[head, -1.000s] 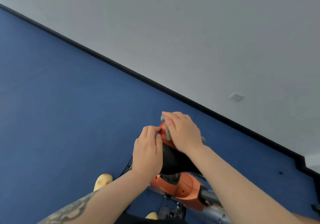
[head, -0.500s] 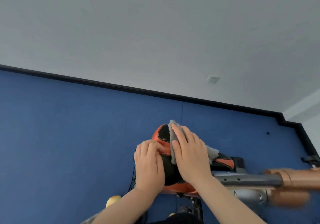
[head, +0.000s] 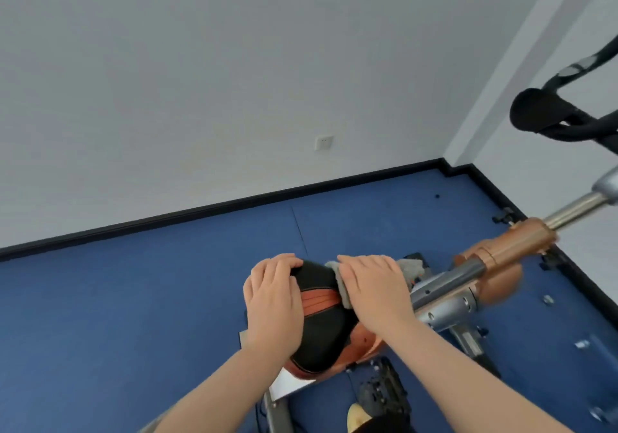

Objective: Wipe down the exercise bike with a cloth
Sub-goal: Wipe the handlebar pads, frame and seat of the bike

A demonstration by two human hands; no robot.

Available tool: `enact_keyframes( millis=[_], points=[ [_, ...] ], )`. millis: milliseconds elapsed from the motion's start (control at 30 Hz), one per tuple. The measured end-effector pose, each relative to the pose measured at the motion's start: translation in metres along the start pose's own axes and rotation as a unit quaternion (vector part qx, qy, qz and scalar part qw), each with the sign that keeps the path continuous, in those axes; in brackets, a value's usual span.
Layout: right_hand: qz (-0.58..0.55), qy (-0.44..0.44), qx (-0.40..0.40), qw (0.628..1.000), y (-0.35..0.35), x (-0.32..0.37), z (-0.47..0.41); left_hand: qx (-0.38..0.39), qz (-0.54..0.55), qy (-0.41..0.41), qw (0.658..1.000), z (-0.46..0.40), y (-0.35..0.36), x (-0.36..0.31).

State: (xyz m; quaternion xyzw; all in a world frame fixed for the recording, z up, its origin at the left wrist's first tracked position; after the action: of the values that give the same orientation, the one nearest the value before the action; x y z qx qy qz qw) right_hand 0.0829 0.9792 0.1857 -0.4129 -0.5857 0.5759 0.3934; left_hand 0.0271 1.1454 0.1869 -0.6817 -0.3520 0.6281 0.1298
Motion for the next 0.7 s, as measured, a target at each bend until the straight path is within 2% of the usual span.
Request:
enact_keyframes(
  millis=[100, 200, 267, 300, 367, 433, 500, 567, 633, 700],
  points=[
    [-0.01, 0.068, -0.023, 0.997, 0.0, 0.009, 0.011, 0.054, -0.039, 0.04, 0.997, -0.002, 0.002, -0.001],
    [-0.042, 0.005, -0.014, 0.999, 0.004, 0.038, 0.039, 0.099, -0.039, 0.028, 0.994, -0.004, 0.002, 0.0],
    [-0.019, -0.029, 0.011, 0.999, 0.004, 0.023, 0.04, 0.109, -0.048, 0.032, 0.992, -0.004, 0.002, 0.001],
    [-0.017, -0.007, 0.017, 1.0, 0.004, 0.011, 0.037, 0.114, -0.062, 0.046, 0.99, -0.005, 0.002, 0.0],
    [-0.023, 0.109, 0.008, 0.994, 0.007, -0.013, 0.03, 0.124, -0.088, 0.088, 0.984, -0.006, 0.003, -0.003],
    [-0.027, 0.203, 0.008, 0.979, 0.011, -0.006, 0.028, 0.14, -0.117, 0.146, 0.972, -0.007, 0.004, -0.009],
    [-0.047, 0.215, -0.01, 0.975, 0.018, 0.026, 0.036, 0.145, -0.139, 0.199, 0.959, -0.005, 0.005, -0.013],
    [-0.072, 0.187, -0.022, 0.979, 0.021, 0.043, 0.042, 0.135, -0.142, 0.215, 0.957, -0.007, 0.005, -0.014],
    [-0.07, 0.186, -0.027, 0.98, 0.017, 0.019, 0.031, 0.132, -0.121, 0.208, 0.962, -0.01, 0.007, -0.013],
    [-0.071, 0.253, -0.014, 0.965, 0.012, -0.01, 0.016, 0.134, -0.106, 0.199, 0.965, -0.012, 0.009, -0.011]
  ],
)
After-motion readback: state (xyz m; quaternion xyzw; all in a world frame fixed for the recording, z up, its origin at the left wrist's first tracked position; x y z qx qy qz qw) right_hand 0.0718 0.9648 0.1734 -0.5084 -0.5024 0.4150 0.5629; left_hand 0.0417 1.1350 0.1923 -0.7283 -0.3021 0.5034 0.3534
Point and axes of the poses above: each hand's wrist, its own z-axis away from the middle knuckle, its own y-axis out of the palm, x = y × z, the point moved 3 cm from there along -z, towards the middle knuckle, and after that the axes turned 10 degrees about z, right-handed, at the moved point
